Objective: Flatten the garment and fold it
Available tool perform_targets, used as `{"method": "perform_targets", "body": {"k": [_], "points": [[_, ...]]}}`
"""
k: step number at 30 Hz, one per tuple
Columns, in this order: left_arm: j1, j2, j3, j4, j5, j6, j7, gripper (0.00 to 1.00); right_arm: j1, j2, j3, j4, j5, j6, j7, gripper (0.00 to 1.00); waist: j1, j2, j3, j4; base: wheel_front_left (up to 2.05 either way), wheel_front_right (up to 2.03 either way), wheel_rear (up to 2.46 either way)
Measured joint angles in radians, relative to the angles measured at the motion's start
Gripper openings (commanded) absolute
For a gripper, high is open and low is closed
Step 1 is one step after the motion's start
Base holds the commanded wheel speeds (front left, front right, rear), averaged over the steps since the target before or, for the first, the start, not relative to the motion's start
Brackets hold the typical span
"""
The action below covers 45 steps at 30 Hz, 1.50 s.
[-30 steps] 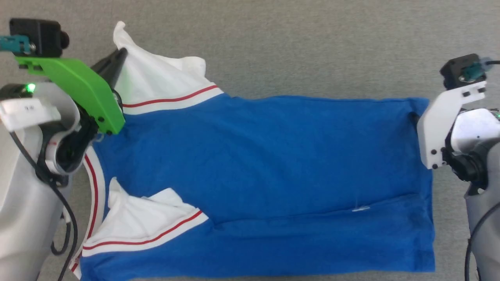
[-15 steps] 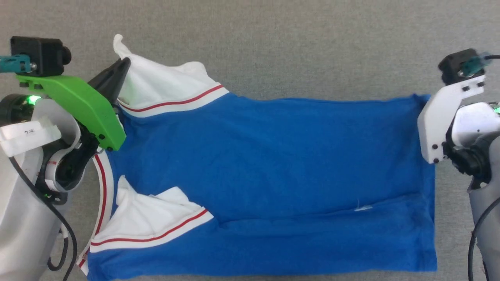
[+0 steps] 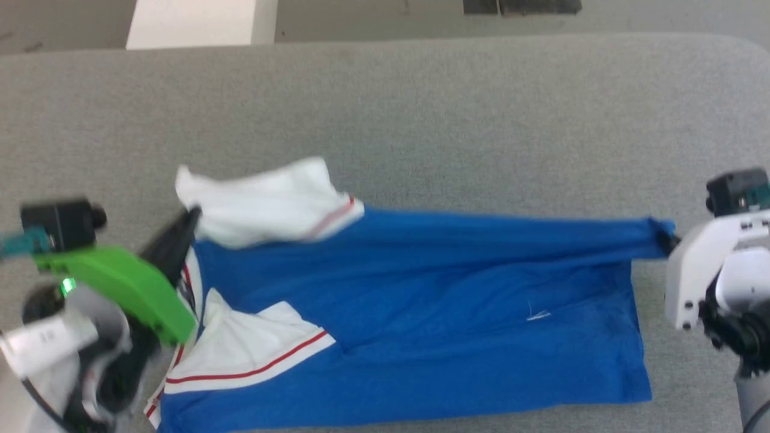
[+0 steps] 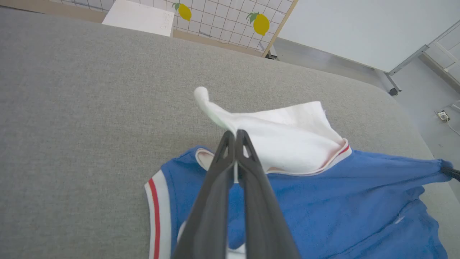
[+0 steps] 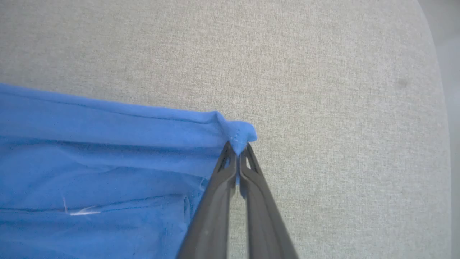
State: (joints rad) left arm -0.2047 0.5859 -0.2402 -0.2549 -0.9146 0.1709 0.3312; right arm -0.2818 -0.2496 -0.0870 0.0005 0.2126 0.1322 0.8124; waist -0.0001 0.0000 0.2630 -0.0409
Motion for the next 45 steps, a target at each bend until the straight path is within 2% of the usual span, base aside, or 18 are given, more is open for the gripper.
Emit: {"method": "perform_targets", "body": {"k": [9, 13, 16, 20, 21, 22, 23, 27, 31, 37, 40, 45], "points": [[0.216, -0.049, 0.009, -0.028, -0.052, 0.027, -0.059, 0.00, 0.136, 0.027, -0.035, -0.004, 0.000, 0.000, -0.014, 0.00, 0.0000, 0.0000, -0.064, 0.028, 0.00, 0.00, 0.00], [0.277, -0.058, 0.031, -0.023, -0.063, 0.058, -0.074, 0.00, 0.168, 0.042, -0.034, 0.011, 0.000, 0.000, -0.033, 0.00, 0.0000, 0.0000, -0.076, 0.035, 0.00, 0.00, 0.00], [0.330, -0.058, 0.033, 0.003, -0.063, 0.087, -0.068, 0.00, 0.189, 0.050, -0.024, 0.036, 0.000, 0.000, -0.042, 0.00, 0.0000, 0.0000, -0.081, 0.034, 0.00, 0.00, 0.00], [0.357, -0.077, 0.016, 0.081, -0.097, 0.086, -0.049, 0.00, 0.218, 0.065, -0.020, 0.073, -0.003, 0.000, -0.047, 0.00, 0.0000, 0.0000, -0.087, 0.037, 0.00, 0.00, 0.00], [0.357, -0.082, 0.012, 0.101, -0.105, 0.086, -0.042, 0.09, 0.221, 0.071, -0.019, 0.078, -0.002, 0.000, -0.046, 0.26, 0.0000, 0.0000, -0.089, 0.037, 0.00, 0.00, 0.00], [0.357, -0.085, 0.009, 0.116, -0.108, 0.086, -0.041, 0.48, 0.223, 0.076, -0.018, 0.080, 0.000, 0.000, -0.046, 1.00, 0.0000, 0.0000, -0.091, 0.036, 0.00, 0.00, 0.00], [0.357, -0.091, 0.011, 0.127, -0.113, 0.086, -0.041, 1.00, 0.223, 0.080, -0.018, 0.079, 0.000, 0.000, -0.046, 1.00, 0.0000, 0.0000, -0.094, 0.033, 0.00, 0.00, 0.00], [0.357, -0.090, 0.012, 0.152, -0.115, 0.092, -0.037, 1.00, 0.241, 0.081, -0.044, 0.062, 0.021, 0.000, -0.045, 1.00, 0.0000, 0.0000, -0.111, 0.027, 0.00, 0.00, 0.00], [0.359, -0.057, 0.037, 0.131, -0.098, 0.135, -0.036, 1.00, 0.286, 0.088, -0.105, -0.008, 0.077, 0.000, -0.018, 1.00, 0.0000, 0.0000, -0.136, 0.024, 0.00, 0.00, 0.00], [0.351, -0.010, 0.125, 0.042, -0.034, 0.160, -0.132, 1.00, 0.308, 0.130, -0.251, -0.152, 0.154, 0.000, 0.047, 1.00, 0.0000, 0.0000, -0.167, 0.025, 0.00, 0.00, 0.00], [0.311, 0.001, 0.146, 0.031, 0.030, 0.157, -0.224, 1.00, 0.302, 0.117, -0.261, -0.168, 0.149, 0.000, 0.069, 1.00, 0.0000, 0.0000, -0.168, 0.025, 0.00, 0.00, 0.00], [0.212, -0.008, 0.118, 0.069, 0.155, 0.088, -0.421, 1.00, 0.283, 0.079, -0.176, -0.094, 0.162, 0.000, 0.095, 1.00, -0.0001, 0.0000, -0.160, 0.027, 0.00, 0.00, 0.00]]}}
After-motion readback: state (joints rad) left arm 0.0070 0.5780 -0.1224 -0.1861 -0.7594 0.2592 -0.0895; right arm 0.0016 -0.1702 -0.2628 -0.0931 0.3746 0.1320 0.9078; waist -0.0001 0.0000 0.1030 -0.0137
